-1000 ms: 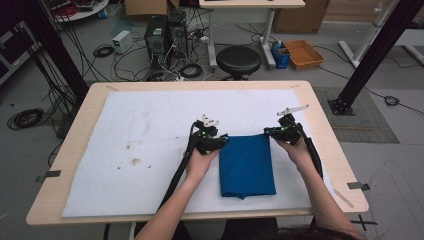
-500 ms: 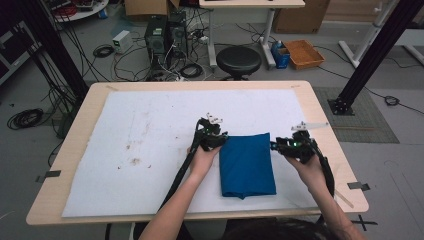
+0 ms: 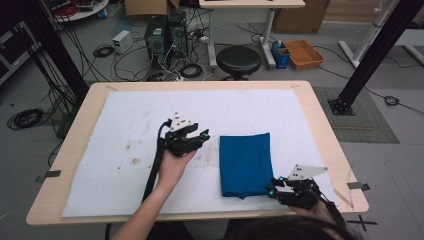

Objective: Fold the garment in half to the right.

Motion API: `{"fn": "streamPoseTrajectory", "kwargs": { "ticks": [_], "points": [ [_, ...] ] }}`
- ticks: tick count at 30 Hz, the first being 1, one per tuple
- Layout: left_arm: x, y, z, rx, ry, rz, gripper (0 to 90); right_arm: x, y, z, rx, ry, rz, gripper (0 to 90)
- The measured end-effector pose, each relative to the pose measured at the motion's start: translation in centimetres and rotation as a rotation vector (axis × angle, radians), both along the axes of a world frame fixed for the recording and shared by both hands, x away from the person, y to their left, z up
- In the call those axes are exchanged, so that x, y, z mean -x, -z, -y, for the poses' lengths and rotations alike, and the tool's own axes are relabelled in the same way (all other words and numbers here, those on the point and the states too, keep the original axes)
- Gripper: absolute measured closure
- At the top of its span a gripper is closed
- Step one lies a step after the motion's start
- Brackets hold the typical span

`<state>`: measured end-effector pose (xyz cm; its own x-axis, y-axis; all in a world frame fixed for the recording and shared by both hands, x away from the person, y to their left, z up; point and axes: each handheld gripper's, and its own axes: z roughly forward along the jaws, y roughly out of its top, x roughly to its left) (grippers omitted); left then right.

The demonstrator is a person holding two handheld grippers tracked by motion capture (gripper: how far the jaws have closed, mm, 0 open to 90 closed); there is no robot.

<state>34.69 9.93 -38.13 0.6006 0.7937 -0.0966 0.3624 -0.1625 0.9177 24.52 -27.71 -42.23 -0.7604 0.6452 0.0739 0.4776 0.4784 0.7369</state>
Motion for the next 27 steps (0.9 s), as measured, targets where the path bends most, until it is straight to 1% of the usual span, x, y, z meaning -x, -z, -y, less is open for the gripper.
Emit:
{"fn": "streamPoseTrajectory", "kwargs": {
  "ticks": [2, 3, 5, 6, 7, 9, 10, 14, 15, 16, 17, 18, 20, 21, 22, 24, 25, 26, 27],
  "points": [
    [1.1, -0.1, -1.2, 0.009, 0.002, 0.007, 51.5, 0.5, 0.2, -0.2, 0.052, 0.010, 0.031, 65.2],
    [1.5, -0.2, -1.6, 0.016, -0.002, 0.008, 51.5, 0.6, 0.4, -0.2, 0.074, 0.017, 0.031, 67.1],
    [2.3, -0.2, -2.4, 0.018, -0.002, 0.008, 51.2, 0.4, 1.0, -0.1, 0.102, 0.026, 0.026, 76.4],
    [2.7, -0.2, -2.8, 0.029, -0.002, 0.005, 51.0, 0.4, 1.1, 0.0, 0.106, 0.030, 0.018, 82.1],
    [2.9, -0.2, -3.1, 0.037, 0.001, 0.000, 51.0, 0.4, 1.1, 0.1, 0.106, 0.034, 0.018, 85.7],
    [3.6, -0.2, -3.7, 0.051, 0.002, -0.003, 50.7, 0.6, 0.8, 0.4, 0.103, 0.047, 0.033, 90.0],
    [3.9, -0.3, -3.9, 0.051, 0.000, -0.002, 50.7, 0.7, 0.7, 0.6, 0.107, 0.055, 0.040, 90.0],
    [4.5, -0.4, -4.5, 0.075, 0.004, -0.007, 50.6, 0.8, 1.0, 1.1, 0.122, 0.088, 0.021, 90.0],
    [4.6, -0.4, -4.7, 0.078, 0.006, -0.008, 50.3, 0.8, 1.0, 1.2, 0.107, 0.088, 0.021, 84.4],
    [4.8, -0.5, -4.8, 0.084, 0.001, -0.007, 49.1, 0.9, 0.9, 1.3, 0.078, 0.081, 0.028, 73.9],
    [4.9, -0.5, -4.9, 0.088, 0.000, -0.004, 48.2, 1.0, 0.8, 1.3, 0.055, 0.067, 0.032, 73.3],
    [5.1, -0.5, -5.1, 0.089, 0.000, -0.001, 48.2, 1.1, 0.7, 1.2, 0.047, 0.046, 0.046, 72.9],
    [5.2, -0.5, -5.3, 0.093, -0.004, 0.000, 48.2, 1.3, 0.7, 0.7, 0.061, 0.025, 0.062, 68.1],
    [5.3, -0.5, -5.5, 0.094, -0.004, -0.002, 48.2, 1.2, 0.8, 0.4, 0.072, 0.018, 0.056, 68.3],
    [5.3, -0.5, -5.5, 0.099, -0.007, -0.003, 48.1, 1.1, 1.1, 0.1, 0.103, 0.018, 0.052, 71.6],
    [5.4, -0.4, -5.7, 0.099, -0.007, -0.004, 48.1, 0.9, 1.4, -0.2, 0.138, 0.020, 0.047, 76.7],
    [5.4, -0.4, -5.7, 0.102, -0.009, -0.005, 48.0, 0.8, 1.6, -0.2, 0.145, 0.020, 0.040, 80.8],
    [5.4, -0.4, -5.8, 0.104, -0.009, -0.003, 48.0, 0.8, 1.6, -0.1, 0.151, 0.021, 0.047, 86.9],
    [5.4, -0.4, -5.8, 0.104, -0.010, -0.002, 48.0, 0.7, 1.5, 0.1, 0.148, 0.025, 0.039, 88.5]
  ]
}}
